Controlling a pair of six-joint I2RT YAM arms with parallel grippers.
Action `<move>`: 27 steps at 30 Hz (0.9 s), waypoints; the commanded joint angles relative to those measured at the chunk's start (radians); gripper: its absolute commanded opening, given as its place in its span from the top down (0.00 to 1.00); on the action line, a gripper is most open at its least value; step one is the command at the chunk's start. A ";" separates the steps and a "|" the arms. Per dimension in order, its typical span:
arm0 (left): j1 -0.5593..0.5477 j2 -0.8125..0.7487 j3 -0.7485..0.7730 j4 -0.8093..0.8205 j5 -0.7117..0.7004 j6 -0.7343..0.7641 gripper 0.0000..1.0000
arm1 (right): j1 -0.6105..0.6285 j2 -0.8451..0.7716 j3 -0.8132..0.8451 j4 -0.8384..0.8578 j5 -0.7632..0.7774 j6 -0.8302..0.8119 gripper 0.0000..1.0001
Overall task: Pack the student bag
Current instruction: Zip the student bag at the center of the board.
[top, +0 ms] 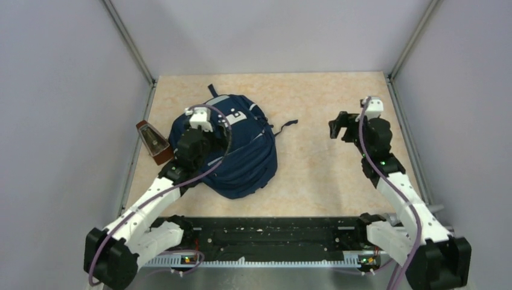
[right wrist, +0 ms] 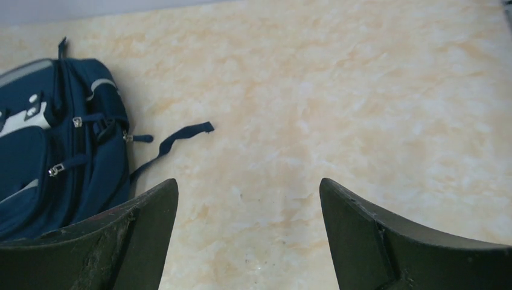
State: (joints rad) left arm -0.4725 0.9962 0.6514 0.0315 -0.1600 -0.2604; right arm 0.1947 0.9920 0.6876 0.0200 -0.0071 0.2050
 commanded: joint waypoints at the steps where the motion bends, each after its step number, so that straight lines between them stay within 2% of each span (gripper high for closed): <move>1: 0.035 -0.148 0.051 -0.020 -0.223 0.011 0.11 | -0.020 -0.199 -0.026 -0.017 0.093 -0.037 0.15; 5: 0.034 -0.269 0.000 0.039 -0.225 0.067 0.10 | -0.018 -0.346 -0.050 -0.008 0.135 -0.070 0.15; 13: 0.033 -0.492 -0.168 0.118 -0.316 0.118 0.06 | -0.016 -0.636 -0.297 0.178 0.185 -0.123 0.15; 18: 0.032 -0.545 -0.214 0.119 -0.339 0.118 0.05 | -0.015 -0.670 -0.317 0.191 0.193 -0.134 0.15; 27: 0.033 -0.544 -0.204 0.108 -0.342 0.119 0.05 | -0.015 -0.655 -0.309 0.180 0.194 -0.132 0.16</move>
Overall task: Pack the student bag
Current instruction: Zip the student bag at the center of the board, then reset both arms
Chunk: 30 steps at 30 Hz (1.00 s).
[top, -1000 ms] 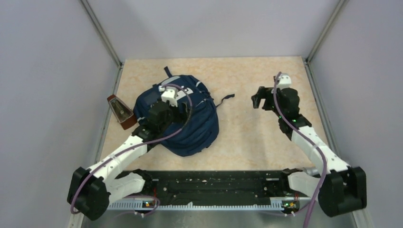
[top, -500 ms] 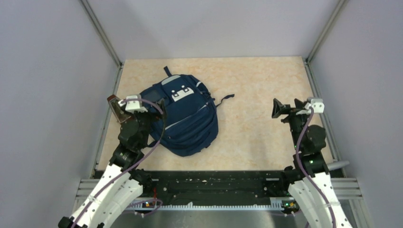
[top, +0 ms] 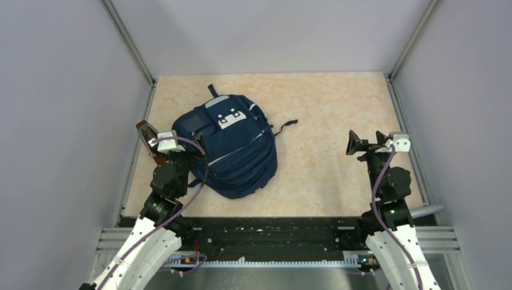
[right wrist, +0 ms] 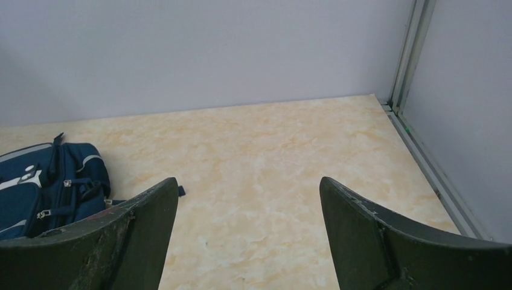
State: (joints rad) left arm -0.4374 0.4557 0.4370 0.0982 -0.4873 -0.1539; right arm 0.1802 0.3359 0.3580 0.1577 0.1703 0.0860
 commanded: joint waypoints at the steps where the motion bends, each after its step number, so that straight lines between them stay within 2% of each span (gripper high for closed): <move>1: -0.003 -0.003 0.012 0.039 -0.014 0.009 0.04 | -0.001 0.003 0.022 0.042 0.017 -0.012 0.16; 6: -0.003 -0.001 0.018 0.022 -0.037 -0.018 0.03 | 0.000 0.016 0.021 0.044 0.015 -0.007 0.16; 9: -0.003 0.004 0.045 -0.046 -0.078 -0.075 0.02 | -0.001 0.030 0.025 0.046 0.018 -0.003 0.16; 19: -0.003 0.142 0.324 -0.522 -0.094 -0.242 0.02 | -0.001 0.058 0.042 0.024 0.012 0.021 0.16; 25: -0.002 0.111 0.355 -0.543 -0.025 -0.180 0.02 | 0.000 0.068 0.043 0.075 0.030 0.023 0.15; 30: -0.002 0.076 0.331 -0.550 -0.049 -0.183 0.02 | -0.001 0.086 0.043 0.097 0.048 0.025 0.16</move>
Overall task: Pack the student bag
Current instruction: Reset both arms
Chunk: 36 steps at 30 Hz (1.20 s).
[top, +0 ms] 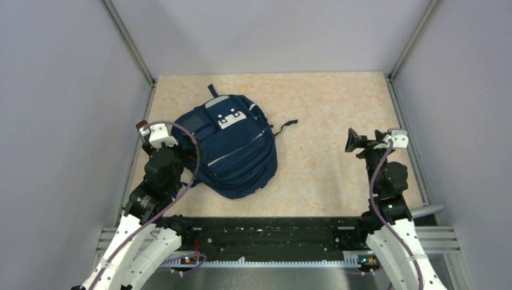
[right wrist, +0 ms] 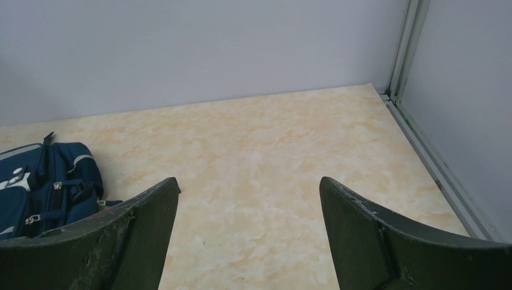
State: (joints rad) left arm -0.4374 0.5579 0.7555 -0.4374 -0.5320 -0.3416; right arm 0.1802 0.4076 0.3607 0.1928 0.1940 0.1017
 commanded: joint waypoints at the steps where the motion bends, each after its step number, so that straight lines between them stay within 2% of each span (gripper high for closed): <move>1: -0.003 -0.036 0.000 -0.017 -0.008 0.002 0.02 | 0.000 0.016 0.038 0.060 0.024 0.011 0.16; 9: -0.003 -0.115 -0.023 0.000 -0.060 0.021 0.02 | -0.001 0.003 0.048 0.017 0.047 0.004 0.15; 26: -0.003 -0.115 -0.021 0.035 -0.034 0.044 0.02 | -0.001 -0.036 0.054 -0.002 0.032 0.016 0.15; 36: -0.003 -0.135 -0.025 0.042 0.051 0.056 0.02 | -0.001 -0.040 0.042 0.018 -0.001 0.008 0.15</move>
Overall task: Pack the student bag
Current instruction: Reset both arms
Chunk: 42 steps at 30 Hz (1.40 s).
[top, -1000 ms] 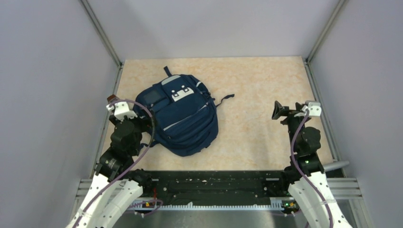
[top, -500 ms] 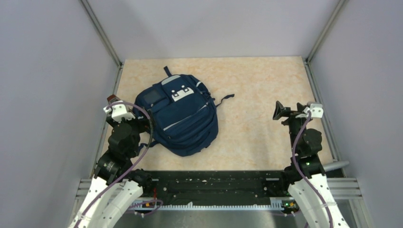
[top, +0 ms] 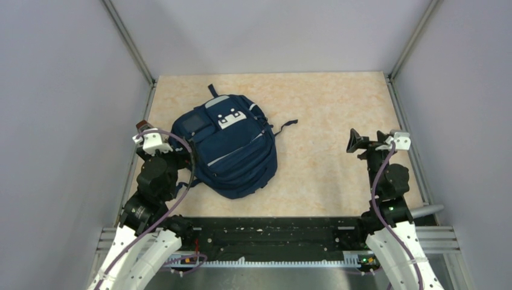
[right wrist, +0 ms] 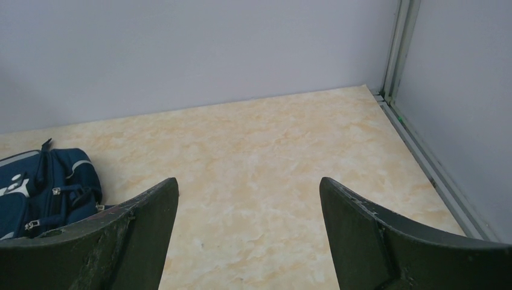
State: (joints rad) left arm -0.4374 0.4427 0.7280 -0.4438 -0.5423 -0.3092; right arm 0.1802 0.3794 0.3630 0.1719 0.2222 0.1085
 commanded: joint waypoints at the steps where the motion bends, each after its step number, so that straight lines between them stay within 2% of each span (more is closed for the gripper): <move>1: -0.002 -0.029 0.000 0.055 0.082 0.027 0.02 | 0.000 -0.017 0.037 0.050 -0.050 -0.001 0.16; 7: -0.003 -0.078 -0.033 0.091 0.116 0.049 0.02 | -0.001 -0.030 0.030 0.057 -0.058 -0.002 0.16; 18: -0.003 0.001 0.029 0.020 0.024 -0.054 0.02 | 0.000 -0.028 0.031 0.052 -0.049 -0.001 0.15; 42: -0.002 -0.016 0.024 0.034 0.042 -0.047 0.02 | -0.001 -0.025 0.033 0.057 -0.053 0.013 0.15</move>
State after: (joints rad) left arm -0.4374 0.4374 0.7204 -0.4343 -0.4946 -0.3481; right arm 0.1802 0.3573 0.3630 0.1936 0.1745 0.1081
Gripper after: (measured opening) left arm 0.978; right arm 0.847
